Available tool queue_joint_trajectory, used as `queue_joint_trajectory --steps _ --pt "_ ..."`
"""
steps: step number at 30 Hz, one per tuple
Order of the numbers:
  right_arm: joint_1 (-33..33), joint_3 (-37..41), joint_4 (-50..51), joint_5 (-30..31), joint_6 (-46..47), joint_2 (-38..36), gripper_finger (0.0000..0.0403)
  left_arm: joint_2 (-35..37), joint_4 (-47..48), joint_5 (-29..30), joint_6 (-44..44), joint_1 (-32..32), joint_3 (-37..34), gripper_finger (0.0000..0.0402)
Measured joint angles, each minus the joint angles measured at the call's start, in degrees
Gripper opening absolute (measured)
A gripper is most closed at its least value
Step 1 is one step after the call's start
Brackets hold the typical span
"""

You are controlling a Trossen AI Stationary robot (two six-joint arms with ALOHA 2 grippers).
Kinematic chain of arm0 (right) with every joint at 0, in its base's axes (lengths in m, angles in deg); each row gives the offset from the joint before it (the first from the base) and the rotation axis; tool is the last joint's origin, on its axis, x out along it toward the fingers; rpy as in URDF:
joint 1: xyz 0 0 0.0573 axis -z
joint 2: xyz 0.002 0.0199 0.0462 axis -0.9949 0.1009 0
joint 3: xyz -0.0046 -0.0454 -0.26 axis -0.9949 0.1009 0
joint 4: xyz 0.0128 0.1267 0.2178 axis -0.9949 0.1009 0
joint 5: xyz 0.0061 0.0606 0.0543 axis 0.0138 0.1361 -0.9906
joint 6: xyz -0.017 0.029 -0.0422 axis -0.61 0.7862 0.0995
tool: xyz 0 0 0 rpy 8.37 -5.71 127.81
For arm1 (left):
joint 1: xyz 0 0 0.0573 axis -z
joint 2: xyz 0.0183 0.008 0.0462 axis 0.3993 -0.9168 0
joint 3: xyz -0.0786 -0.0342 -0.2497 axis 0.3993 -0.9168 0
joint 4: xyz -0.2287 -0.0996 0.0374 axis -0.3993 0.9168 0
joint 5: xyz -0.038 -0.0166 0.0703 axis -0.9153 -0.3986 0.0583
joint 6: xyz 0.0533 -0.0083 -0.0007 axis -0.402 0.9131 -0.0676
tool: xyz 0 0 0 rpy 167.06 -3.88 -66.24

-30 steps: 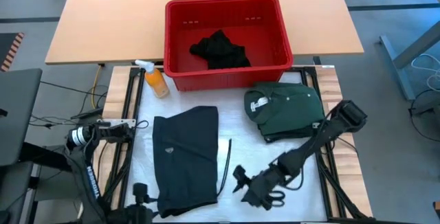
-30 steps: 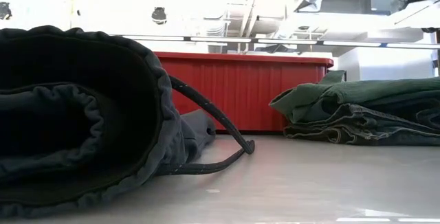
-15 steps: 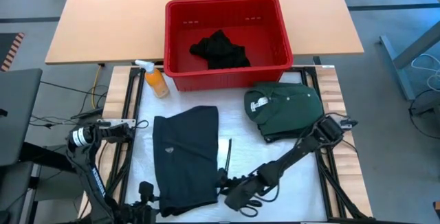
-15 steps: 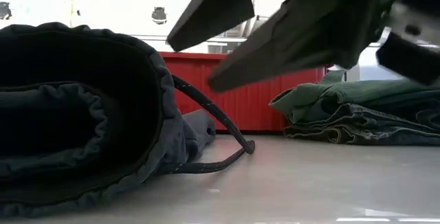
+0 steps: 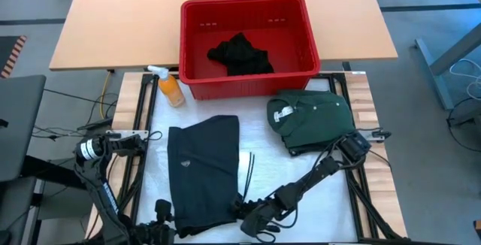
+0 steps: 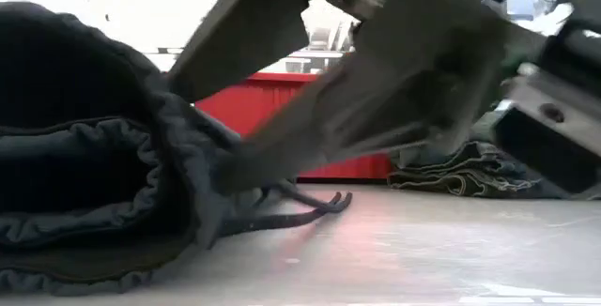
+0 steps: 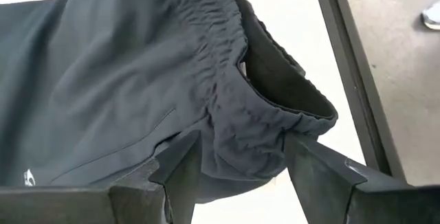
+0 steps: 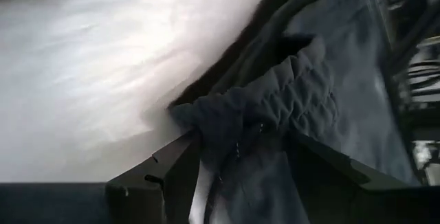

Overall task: Fold Laundry from Bin
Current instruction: Fold the dark blue shorts

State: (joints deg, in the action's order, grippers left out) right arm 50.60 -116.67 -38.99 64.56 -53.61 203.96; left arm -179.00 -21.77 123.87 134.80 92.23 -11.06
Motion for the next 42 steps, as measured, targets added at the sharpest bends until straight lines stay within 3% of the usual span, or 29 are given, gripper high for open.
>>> queue_joint_trajectory --steps 6,10,13,16,19,25,32,38,42 --pt "0.61 0.11 -3.19 -3.55 1.82 2.36 0.0233 -0.02 -0.40 -1.45 -0.29 -0.25 0.00 0.0194" --pt "0.59 -0.04 -8.35 -4.92 2.51 4.74 0.0205 -0.01 -0.56 -1.60 0.39 -0.25 0.02 0.0194" --pt "0.62 -0.09 -11.20 -5.01 2.74 5.51 0.0162 0.00 -0.97 -2.43 0.76 -0.25 0.02 0.0194" --pt "1.06 -0.07 -10.17 -5.37 6.41 5.54 0.0092 0.00 -1.01 -3.08 0.84 -0.35 0.02 0.0194" --pt "1.88 0.04 -6.27 -9.90 13.36 4.75 0.0025 0.00 -0.60 -3.31 2.51 -0.34 0.02 0.0194" --pt "2.69 0.22 2.90 -15.03 22.79 0.37 0.0028 0.93 7.40 -1.05 10.96 -0.33 1.90 0.0194" --pt "2.62 0.57 12.13 -21.72 30.82 -7.38 0.0025 3.69 13.13 0.66 7.67 0.03 3.73 0.0194" --pt "2.58 1.01 14.54 -26.97 42.92 -10.95 0.0025 4.96 15.90 4.76 6.81 0.10 3.73 0.0194" --pt "3.08 7.33 9.55 -29.37 54.36 -13.45 0.0025 4.96 17.04 7.91 7.73 0.07 3.73 0.0194"
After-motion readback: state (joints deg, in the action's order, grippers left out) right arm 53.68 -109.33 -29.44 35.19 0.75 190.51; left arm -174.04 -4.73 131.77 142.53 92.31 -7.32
